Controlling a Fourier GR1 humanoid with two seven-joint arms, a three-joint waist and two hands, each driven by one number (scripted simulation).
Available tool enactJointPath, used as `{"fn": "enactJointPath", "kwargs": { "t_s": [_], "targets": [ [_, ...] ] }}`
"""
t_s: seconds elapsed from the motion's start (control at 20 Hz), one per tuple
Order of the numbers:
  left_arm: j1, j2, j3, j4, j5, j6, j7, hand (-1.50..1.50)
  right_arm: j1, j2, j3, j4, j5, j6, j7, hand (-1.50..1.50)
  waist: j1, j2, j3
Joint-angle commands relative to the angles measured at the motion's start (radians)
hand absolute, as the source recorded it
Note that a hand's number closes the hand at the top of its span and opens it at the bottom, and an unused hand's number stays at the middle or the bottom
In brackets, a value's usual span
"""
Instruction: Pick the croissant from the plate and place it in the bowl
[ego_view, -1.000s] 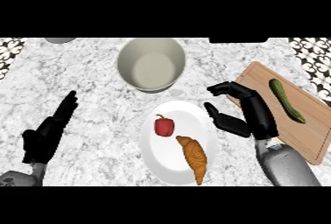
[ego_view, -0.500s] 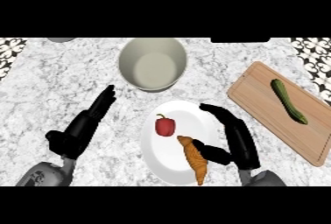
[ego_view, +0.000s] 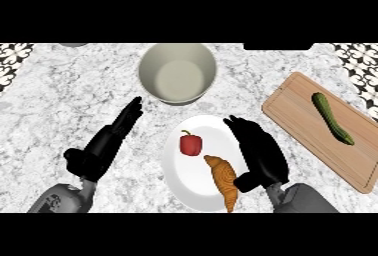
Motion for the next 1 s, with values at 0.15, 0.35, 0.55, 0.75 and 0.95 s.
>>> {"fn": "enactJointPath", "kwargs": {
  "t_s": [0.15,0.35,0.55,0.75,0.95],
  "targets": [
    [-0.001,-0.004,-0.005,-0.017,-0.008,0.004,0.03,0.0,-0.107,0.079,0.044,-0.038,-0.131,0.504,0.381,-1.5,0.014,0.002,0.001],
    [-0.024,-0.029,0.003,0.021,-0.017,0.006,0.021,0.0,-0.177,0.251,0.019,-0.033,-0.224,0.668,0.635,-1.5,0.007,0.007,0.003],
    [0.013,0.004,0.01,-0.046,-0.03,0.0,0.027,0.0,-0.202,0.332,-0.004,-0.005,-0.264,0.707,0.744,-1.5,0.011,0.004,0.004],
    [0.021,-0.001,0.026,-0.042,-0.007,-0.028,0.026,0.0,-0.206,0.347,0.05,0.032,-0.249,0.671,0.786,-1.5,0.01,0.004,0.004],
    [0.087,0.026,0.044,-0.048,-0.006,-0.059,-0.008,0.0,-0.16,0.324,0.017,-0.012,-0.227,0.704,0.76,-1.5,0.004,0.003,0.005]
  ]
}}
